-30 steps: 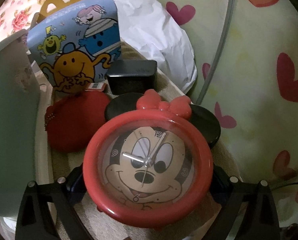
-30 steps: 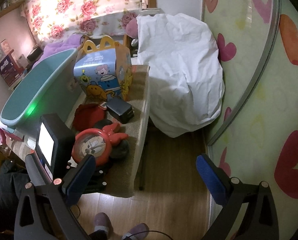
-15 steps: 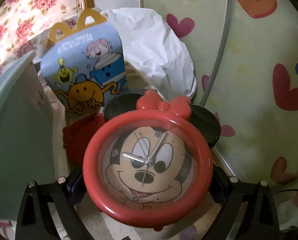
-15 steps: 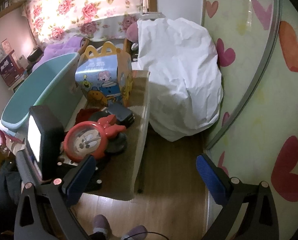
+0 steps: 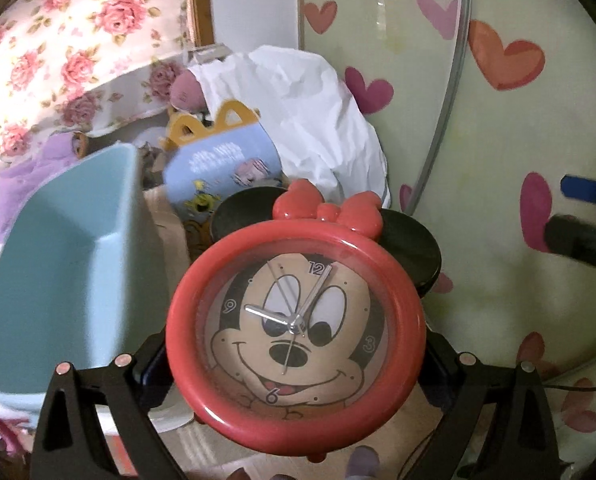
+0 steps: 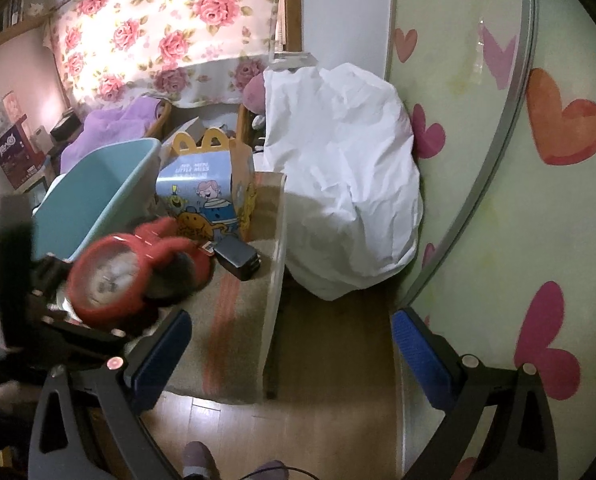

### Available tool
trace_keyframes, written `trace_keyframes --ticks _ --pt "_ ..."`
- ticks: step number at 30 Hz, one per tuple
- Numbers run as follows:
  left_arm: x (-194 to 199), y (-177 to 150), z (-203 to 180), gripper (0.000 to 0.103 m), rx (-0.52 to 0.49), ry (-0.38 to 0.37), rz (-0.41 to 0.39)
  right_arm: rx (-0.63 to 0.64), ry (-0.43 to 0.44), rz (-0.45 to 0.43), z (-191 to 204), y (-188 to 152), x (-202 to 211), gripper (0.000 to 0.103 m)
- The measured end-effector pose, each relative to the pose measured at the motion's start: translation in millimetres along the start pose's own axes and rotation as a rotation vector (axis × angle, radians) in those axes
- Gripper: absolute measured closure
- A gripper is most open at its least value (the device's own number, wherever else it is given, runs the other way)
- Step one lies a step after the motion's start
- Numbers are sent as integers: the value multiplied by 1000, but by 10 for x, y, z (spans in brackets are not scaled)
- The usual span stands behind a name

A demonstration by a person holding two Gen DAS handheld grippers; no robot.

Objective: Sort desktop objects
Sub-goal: 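Lift the red clock with the left gripper and carry it over the blue basin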

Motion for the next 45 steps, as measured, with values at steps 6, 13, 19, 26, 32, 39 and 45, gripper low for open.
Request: trace_keyframes --ticks 6,13,19,26,32,39,45 --pt "509 -5 13 4 24 5 4 16 0 5 89 -23 182 0" --pt "1037 29 54 4 69 -4 7 46 12 -17 294 39 376 0" --pt "1427 92 41 4 66 3 -25 52 23 -30 422 102 472 0" --pt "1656 170 112 4 66 28 -56 73 46 -49 610 170 556 0" --pt "1799 164 254 4 90 48 -64 80 54 -58 708 214 591 0" --pt "1834 151 366 4 102 61 -63 91 56 -63 798 244 610 0" --pt "1921 235 540 4 116 95 -75 101 56 -60 853 243 605 0"
Point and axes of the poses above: each gripper's, at about its wrist camera, not at the fingertips, and x roughly against the way its jaws point, z to its left, y to its top, the point moved 8 cm from there along -x, roughly the way its jaws point, and after that the axes turned 8 degrees about -y, right-handed, at the moved point
